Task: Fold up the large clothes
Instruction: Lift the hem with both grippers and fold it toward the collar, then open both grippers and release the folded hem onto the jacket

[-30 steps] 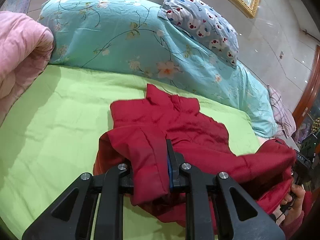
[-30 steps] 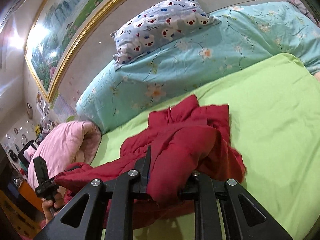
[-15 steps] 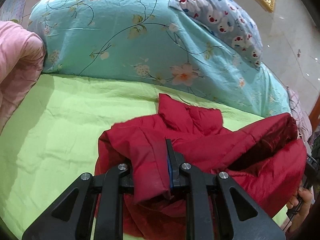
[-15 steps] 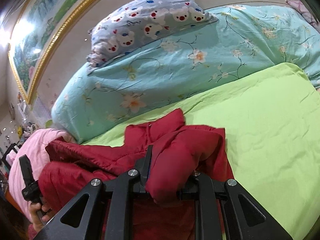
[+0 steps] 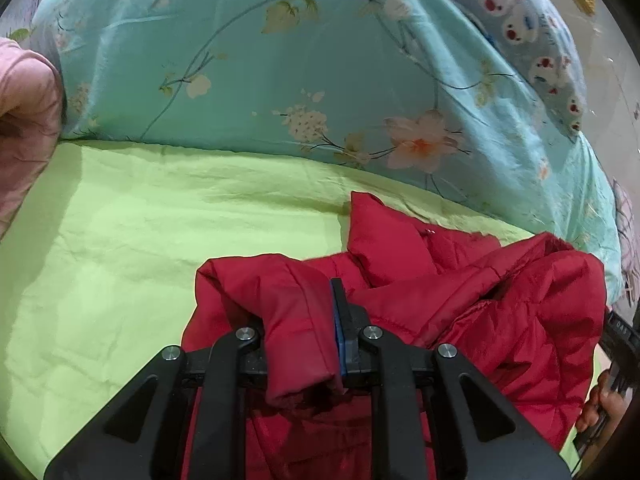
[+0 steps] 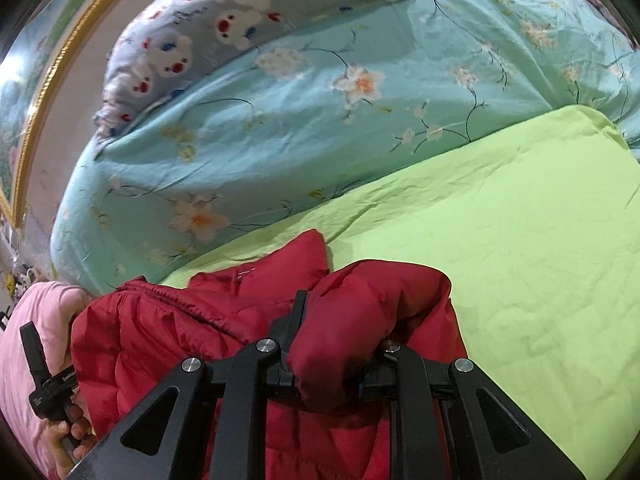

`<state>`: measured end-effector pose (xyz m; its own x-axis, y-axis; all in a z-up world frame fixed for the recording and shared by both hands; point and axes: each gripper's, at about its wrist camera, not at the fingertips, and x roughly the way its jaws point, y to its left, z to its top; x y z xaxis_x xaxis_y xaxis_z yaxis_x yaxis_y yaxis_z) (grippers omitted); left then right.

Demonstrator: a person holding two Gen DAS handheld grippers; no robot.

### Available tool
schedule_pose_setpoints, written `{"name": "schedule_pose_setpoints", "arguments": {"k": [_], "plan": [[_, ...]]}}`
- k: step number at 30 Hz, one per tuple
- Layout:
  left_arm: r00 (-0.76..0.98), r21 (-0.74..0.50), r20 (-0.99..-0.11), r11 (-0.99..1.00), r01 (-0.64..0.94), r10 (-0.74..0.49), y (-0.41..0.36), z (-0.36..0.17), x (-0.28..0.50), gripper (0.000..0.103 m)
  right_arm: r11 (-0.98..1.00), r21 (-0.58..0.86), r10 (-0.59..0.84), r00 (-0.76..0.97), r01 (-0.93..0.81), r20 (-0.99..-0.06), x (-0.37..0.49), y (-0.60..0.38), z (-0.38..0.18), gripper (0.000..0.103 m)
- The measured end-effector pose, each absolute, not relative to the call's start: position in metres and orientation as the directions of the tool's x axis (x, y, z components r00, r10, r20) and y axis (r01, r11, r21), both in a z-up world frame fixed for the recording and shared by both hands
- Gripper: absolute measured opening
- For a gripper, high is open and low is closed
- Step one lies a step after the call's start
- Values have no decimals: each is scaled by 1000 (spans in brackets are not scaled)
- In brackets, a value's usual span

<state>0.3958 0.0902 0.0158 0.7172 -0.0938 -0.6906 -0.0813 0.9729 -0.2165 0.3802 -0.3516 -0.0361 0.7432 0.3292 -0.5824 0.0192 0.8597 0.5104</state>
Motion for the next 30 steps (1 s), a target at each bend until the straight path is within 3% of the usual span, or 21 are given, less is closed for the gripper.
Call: {"name": "schedule_pose_setpoints", "arguments": {"k": [13, 23, 27, 30], "plan": [[682, -200, -729, 971, -131, -58, 89, -19, 448, 20, 859, 505, 304, 711, 84, -634, 437, -350, -84, 17], [712, -246, -695, 964, -105, -100, 101, -10, 440, 29, 867, 488, 291, 692, 102, -661, 456, -345, -99, 17], [710, -255, -694, 963, -89, -118, 107, -5, 434, 42, 861, 495, 295, 682, 114, -669, 460, -345, -102, 17], [737, -218, -674, 968, -122, -59, 116, 7, 418, 72, 849, 516, 312, 675, 119, -669, 462, -349, -104, 17]]}}
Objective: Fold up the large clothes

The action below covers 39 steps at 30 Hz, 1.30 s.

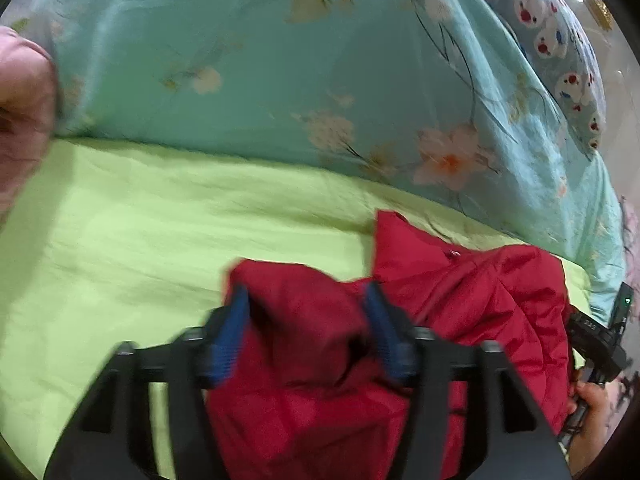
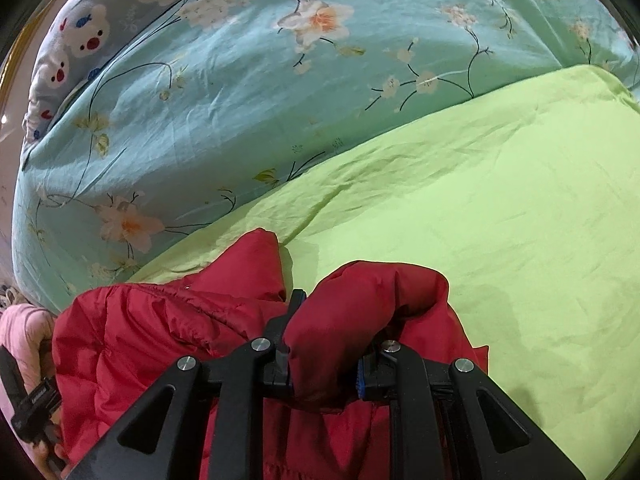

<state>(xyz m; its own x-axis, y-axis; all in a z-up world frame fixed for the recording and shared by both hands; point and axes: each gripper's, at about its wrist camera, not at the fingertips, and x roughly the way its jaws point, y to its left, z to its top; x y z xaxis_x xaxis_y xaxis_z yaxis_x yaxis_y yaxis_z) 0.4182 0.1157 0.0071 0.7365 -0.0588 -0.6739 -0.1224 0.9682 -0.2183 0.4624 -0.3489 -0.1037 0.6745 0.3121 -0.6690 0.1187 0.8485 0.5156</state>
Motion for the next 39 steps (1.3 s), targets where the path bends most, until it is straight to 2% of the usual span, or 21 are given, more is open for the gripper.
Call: {"name": "schedule_pose_setpoints", "arguments": {"k": [1, 4, 6, 13, 15, 17, 22, 29, 33, 39], "plan": [[751, -223, -658, 967, -127, -53, 120, 13, 411, 75, 846, 519, 315, 672, 120, -670, 463, -350, -104, 17], [758, -249, -647, 963, -103, -86, 123, 22, 395, 75, 829, 543, 334, 665, 130, -668, 464, -353, -105, 20], [757, -240, -645, 969, -66, -108, 114, 25, 384, 75, 810, 570, 355, 659, 138, -663, 464, -355, -104, 28], [719, -255, -653, 963, 90, -240, 64, 19, 344, 75, 841, 532, 331, 682, 99, -652, 441, -355, -65, 42], [700, -259, -658, 956, 138, -279, 49, 16, 333, 75, 858, 506, 307, 705, 86, -640, 431, -356, -52, 56], [684, -263, -661, 949, 174, -308, 36, 13, 324, 75, 871, 485, 282, 736, 72, -616, 419, -359, -39, 62], [667, -275, -650, 931, 238, -363, 16, 15, 312, 75, 871, 492, 324, 746, 6, -582, 398, -356, -18, 61], [658, -220, -675, 942, 252, -334, -3, 8, 322, 75, 874, 449, 445, 677, -186, -586, 368, -305, -14, 61], [648, -177, -703, 954, 242, -295, -8, -5, 336, 75, 867, 390, 495, 615, -309, -614, 362, -267, -24, 61], [600, -110, -771, 973, 203, -212, -9, -29, 383, 76, 909, 249, 404, 558, -333, -725, 386, -237, -57, 59]]}}
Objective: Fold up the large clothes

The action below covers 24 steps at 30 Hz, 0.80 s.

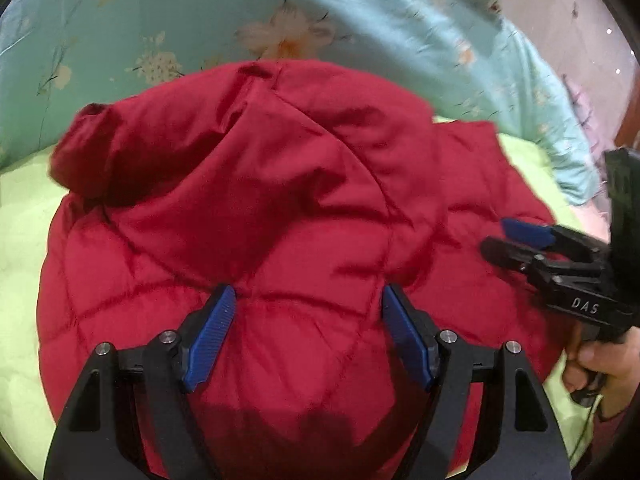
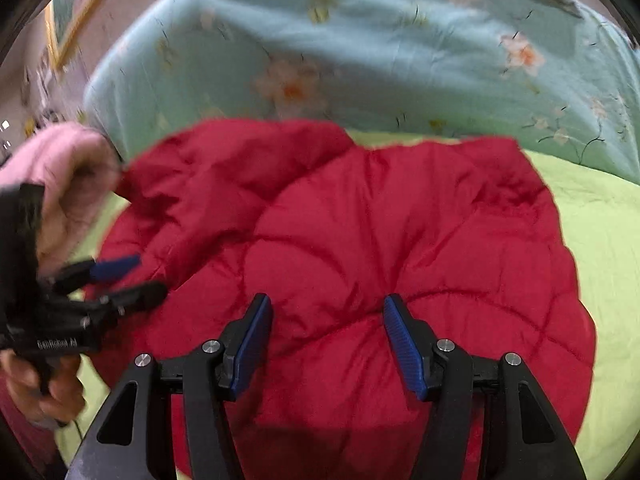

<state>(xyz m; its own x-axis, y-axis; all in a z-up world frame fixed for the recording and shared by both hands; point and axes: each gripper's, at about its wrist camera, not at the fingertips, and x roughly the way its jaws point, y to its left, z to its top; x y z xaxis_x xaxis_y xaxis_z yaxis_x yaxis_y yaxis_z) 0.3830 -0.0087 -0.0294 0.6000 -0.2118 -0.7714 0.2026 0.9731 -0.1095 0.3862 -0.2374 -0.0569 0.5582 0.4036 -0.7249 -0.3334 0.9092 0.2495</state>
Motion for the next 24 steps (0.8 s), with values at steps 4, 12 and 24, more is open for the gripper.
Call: {"name": "schedule_pose_setpoints", "arguments": {"k": [4, 12, 24], "plan": [[598, -79, -791, 990, 116, -133, 3, -31, 417, 75, 936, 205, 335, 551, -285, -764, 420, -241, -67, 59], [577, -96, -816, 993, -65, -41, 60, -51, 469, 73, 951, 274, 306, 533, -141, -789, 472, -272, -88, 58], [556, -123, -830, 985, -121, -35, 78, -71, 478, 84, 930, 350, 354, 538, -113, -765, 490, -278, -107, 60]]}}
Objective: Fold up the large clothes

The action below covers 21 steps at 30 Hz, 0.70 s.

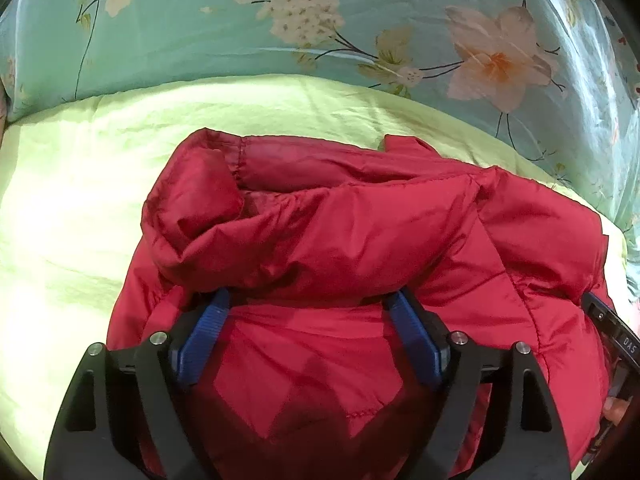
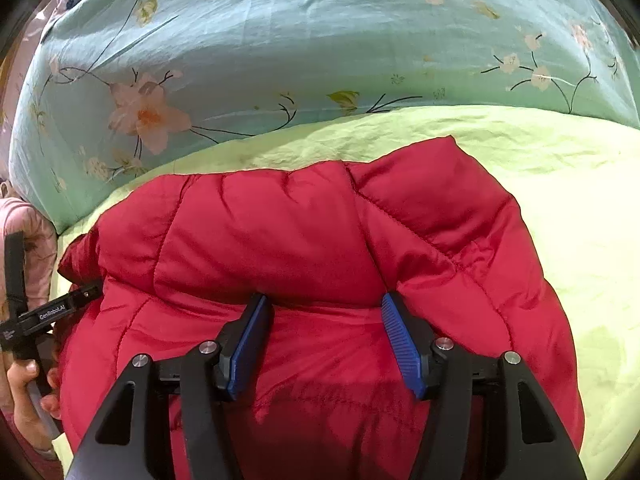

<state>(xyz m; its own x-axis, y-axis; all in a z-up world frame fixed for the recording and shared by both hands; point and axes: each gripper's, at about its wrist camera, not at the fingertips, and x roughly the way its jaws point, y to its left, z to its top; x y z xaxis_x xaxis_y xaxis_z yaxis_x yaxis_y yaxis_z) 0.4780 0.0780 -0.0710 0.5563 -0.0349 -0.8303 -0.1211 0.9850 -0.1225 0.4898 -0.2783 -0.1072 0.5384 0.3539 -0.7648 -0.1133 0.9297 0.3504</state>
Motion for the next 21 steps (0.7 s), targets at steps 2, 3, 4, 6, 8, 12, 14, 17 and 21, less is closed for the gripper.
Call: {"name": "schedule_pose_setpoints", "arguments": {"k": [2, 3, 4, 6, 8, 12, 14, 17, 21], "plan": [[555, -121, -831, 985, -124, -33, 85, -72, 477, 85, 930, 351, 353, 542, -112, -763, 489, -278, -107, 60], [553, -120, -832, 985, -125, -32, 84, -73, 481, 85, 930, 349, 351, 545, -111, -762, 489, -278, -107, 60], [553, -120, -833, 985, -126, -31, 84, -73, 481, 86, 931, 349, 350, 547, -111, -761, 490, -278, -107, 60], [553, -119, -833, 985, -126, -30, 83, -74, 481, 85, 929, 353, 352, 549, -108, -758, 489, -279, -107, 60], [559, -133, -828, 984, -115, -47, 83, -67, 480, 85, 929, 356, 352, 546, -104, -760, 491, -278, -107, 60], [592, -187, -799, 979, -82, -103, 92, -50, 451, 85, 926, 367, 350, 555, -87, -754, 484, -286, -98, 59], [610, -202, -781, 978, -46, -133, 93, -41, 431, 85, 930, 363, 334, 567, -67, -753, 476, -291, -90, 59], [629, -189, -765, 982, -12, -139, 93, -29, 401, 85, 929, 368, 323, 587, -46, -742, 461, -299, -76, 62], [644, -186, -751, 982, 5, -145, 94, -21, 369, 85, 929, 366, 316, 609, -45, -728, 437, -314, -57, 62]]}}
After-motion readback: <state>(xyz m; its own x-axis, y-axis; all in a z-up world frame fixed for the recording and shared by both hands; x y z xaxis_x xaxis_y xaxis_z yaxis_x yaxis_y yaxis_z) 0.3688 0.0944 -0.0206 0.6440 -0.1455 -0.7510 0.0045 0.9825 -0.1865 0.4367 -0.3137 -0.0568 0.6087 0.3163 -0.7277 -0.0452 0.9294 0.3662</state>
